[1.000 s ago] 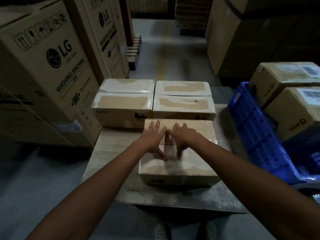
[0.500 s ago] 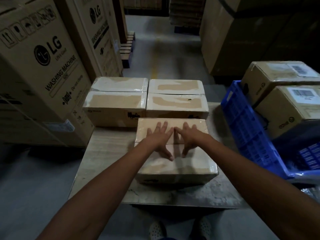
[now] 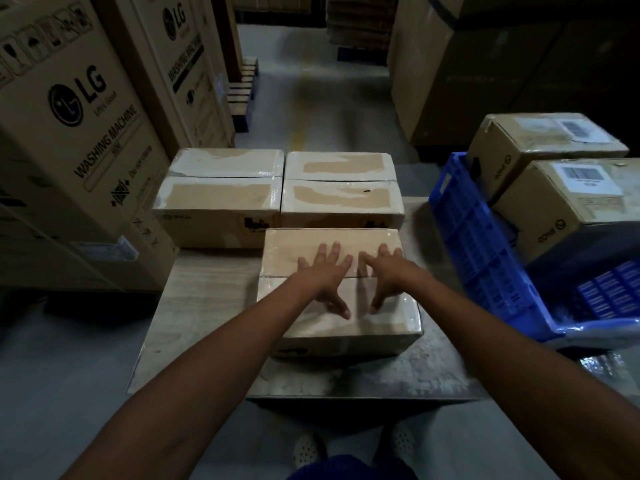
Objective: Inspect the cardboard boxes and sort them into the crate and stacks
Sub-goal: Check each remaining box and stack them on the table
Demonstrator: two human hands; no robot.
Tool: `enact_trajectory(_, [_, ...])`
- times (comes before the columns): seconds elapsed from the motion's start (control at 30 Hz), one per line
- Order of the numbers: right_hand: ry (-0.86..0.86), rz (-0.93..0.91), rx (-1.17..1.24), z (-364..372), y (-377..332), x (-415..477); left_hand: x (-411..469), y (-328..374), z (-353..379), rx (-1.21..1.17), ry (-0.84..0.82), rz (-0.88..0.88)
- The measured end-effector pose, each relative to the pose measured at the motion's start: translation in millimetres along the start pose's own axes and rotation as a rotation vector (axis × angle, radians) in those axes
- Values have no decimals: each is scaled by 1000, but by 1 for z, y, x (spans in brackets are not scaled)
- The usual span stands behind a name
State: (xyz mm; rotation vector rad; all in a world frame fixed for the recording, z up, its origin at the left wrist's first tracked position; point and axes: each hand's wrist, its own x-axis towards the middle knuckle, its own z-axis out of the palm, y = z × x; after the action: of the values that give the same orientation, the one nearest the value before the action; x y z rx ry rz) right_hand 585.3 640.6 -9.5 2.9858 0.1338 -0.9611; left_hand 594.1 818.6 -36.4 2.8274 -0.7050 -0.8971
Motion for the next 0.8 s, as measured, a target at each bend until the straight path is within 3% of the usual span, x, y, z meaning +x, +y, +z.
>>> enact_trajectory(0.33, [158,-76,79,17,3,-25,-5,7,5,35,-30,65])
enact_trajectory(0.8, [186,-66,53,31,4,-59,-20,32,28,83,-11,151])
